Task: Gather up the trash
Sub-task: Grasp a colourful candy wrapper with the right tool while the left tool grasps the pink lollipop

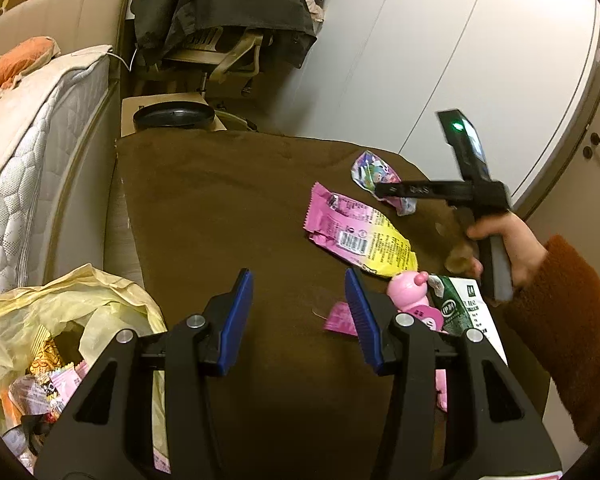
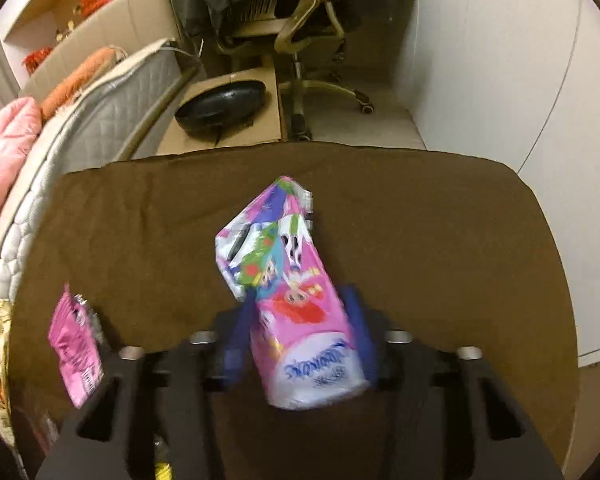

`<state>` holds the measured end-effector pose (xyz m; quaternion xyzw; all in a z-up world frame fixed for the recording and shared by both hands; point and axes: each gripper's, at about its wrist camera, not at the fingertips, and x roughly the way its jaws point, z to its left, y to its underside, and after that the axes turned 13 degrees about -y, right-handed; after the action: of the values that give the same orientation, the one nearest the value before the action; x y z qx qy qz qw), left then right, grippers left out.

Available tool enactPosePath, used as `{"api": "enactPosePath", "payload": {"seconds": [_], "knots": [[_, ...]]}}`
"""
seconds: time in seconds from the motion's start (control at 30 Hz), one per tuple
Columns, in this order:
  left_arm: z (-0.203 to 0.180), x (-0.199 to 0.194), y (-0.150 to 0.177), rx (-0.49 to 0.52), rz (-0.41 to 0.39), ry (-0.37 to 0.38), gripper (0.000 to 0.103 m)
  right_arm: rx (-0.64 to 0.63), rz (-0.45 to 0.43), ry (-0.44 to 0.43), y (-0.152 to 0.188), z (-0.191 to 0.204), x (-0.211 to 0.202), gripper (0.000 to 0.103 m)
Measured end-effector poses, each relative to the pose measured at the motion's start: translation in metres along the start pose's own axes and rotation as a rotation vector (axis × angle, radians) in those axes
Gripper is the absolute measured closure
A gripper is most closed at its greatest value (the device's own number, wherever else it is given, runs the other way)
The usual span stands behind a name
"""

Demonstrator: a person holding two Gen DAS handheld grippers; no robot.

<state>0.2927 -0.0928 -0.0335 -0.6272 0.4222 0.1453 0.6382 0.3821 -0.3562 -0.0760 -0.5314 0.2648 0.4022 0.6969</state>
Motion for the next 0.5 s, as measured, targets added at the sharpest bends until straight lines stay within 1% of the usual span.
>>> {"api": "enactPosePath", "payload": {"seconds": [0.03,0.1,0.2,0.3,0.33,0.5], "knots": [[0.0,0.002,-0.001,-0.002,0.005,0.0,0.057,-0.004,-0.006,-0.001,0.003,0.001,-0.003,0.083],[-0.004,0.007,-0.003,-0.004,0.013,0.002,0.057,-0.012,-0.018,0.014,0.011,0.006,-0.016,0.086],[-0.013,0.013,-0.005,0.003,0.02,0.003,0.057,-0.023,-0.068,-0.002,0.024,0.014,-0.047,0.087],[-0.025,0.017,-0.006,0.015,0.027,0.004,0.057,-0.055,-0.123,-0.012,0.045,0.024,-0.084,0.087],[-0.029,0.018,-0.006,0.021,0.028,0.003,0.057,-0.066,-0.144,-0.018,0.059,0.028,-0.099,0.087],[-0.048,0.02,-0.006,0.063,0.032,0.006,0.057,-0.073,-0.198,-0.036,0.1,0.028,-0.143,0.087]]}}
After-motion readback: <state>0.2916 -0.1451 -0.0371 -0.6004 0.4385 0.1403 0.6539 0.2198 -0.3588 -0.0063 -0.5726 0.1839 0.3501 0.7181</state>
